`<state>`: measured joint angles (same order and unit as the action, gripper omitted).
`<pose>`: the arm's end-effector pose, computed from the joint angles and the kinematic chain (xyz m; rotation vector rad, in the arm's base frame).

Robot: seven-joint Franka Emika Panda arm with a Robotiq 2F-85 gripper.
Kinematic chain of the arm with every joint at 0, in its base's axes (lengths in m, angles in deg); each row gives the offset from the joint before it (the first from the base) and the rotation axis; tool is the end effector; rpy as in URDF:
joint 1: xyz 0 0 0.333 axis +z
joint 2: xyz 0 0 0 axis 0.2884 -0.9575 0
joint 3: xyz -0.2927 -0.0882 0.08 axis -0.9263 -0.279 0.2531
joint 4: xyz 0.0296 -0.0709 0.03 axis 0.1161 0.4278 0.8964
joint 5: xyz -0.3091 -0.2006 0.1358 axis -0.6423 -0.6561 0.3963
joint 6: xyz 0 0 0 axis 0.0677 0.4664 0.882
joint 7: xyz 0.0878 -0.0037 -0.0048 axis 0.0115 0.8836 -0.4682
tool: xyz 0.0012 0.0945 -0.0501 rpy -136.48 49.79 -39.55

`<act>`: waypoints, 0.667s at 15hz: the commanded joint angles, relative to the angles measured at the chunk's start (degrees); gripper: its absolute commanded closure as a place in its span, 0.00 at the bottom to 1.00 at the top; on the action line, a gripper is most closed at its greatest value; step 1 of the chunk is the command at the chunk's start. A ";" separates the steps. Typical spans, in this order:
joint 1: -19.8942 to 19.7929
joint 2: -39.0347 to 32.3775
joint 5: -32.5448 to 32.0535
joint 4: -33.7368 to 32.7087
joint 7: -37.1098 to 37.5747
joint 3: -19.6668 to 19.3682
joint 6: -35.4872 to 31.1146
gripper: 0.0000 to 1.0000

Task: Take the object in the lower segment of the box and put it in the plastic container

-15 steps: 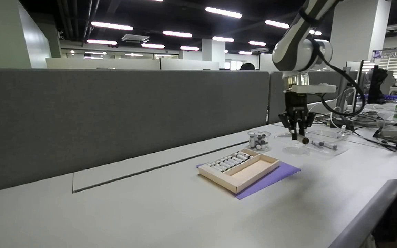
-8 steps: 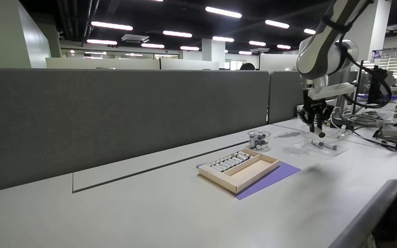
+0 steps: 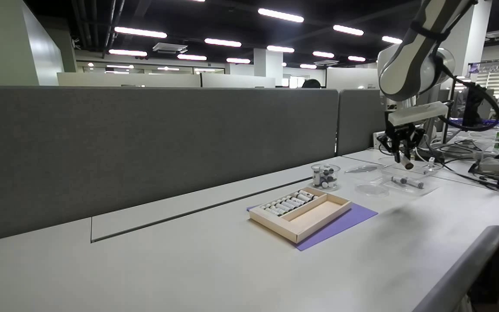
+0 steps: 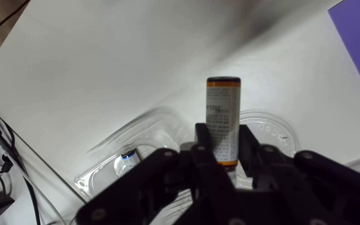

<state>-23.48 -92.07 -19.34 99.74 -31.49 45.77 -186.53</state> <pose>0.4841 -0.2627 0.2517 2.7071 -0.9740 0.0531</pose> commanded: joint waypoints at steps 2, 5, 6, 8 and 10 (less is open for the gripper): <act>-0.46 -0.02 -0.15 -0.15 0.04 0.41 0.12 0.95; -0.76 -1.60 -1.57 -2.31 4.25 -2.15 -2.16 0.95; -1.30 -2.16 -1.10 -3.18 5.12 -3.08 -3.31 0.95; -2.62 -3.31 0.93 -5.27 5.50 -4.37 -4.76 0.95; -4.32 -4.90 3.55 -7.83 5.49 -5.27 -5.75 0.95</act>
<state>-25.93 -94.34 -18.15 96.27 -28.44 41.62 -191.46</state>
